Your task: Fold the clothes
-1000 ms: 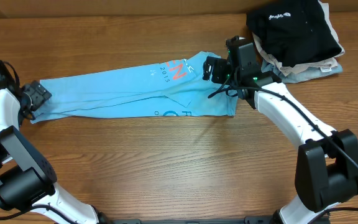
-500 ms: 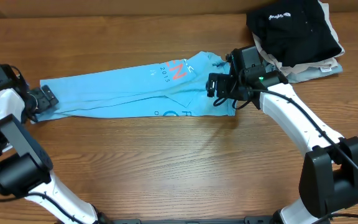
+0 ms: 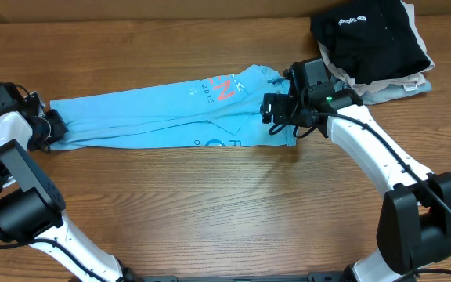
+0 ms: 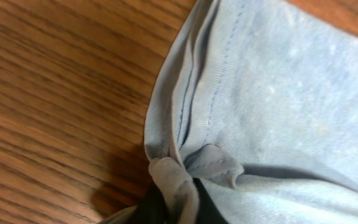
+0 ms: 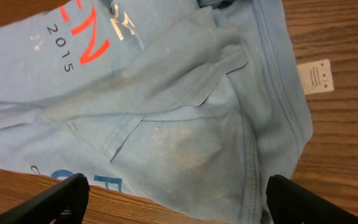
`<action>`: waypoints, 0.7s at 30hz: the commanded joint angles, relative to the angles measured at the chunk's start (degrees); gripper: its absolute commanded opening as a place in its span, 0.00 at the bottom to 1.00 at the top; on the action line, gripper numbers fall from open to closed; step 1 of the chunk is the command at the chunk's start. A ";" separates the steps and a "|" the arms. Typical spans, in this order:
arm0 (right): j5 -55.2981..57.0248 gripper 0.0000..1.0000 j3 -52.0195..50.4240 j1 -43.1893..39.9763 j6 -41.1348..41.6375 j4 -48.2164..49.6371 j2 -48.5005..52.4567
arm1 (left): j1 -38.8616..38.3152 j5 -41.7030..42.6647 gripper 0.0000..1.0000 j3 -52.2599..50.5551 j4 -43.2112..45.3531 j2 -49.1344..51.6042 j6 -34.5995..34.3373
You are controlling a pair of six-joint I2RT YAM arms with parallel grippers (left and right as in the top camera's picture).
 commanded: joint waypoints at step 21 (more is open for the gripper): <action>-2.67 0.72 1.20 -0.13 -1.77 -8.76 -1.70 | -2.84 -2.64 0.04 31.61 -36.81 -1.11 2.43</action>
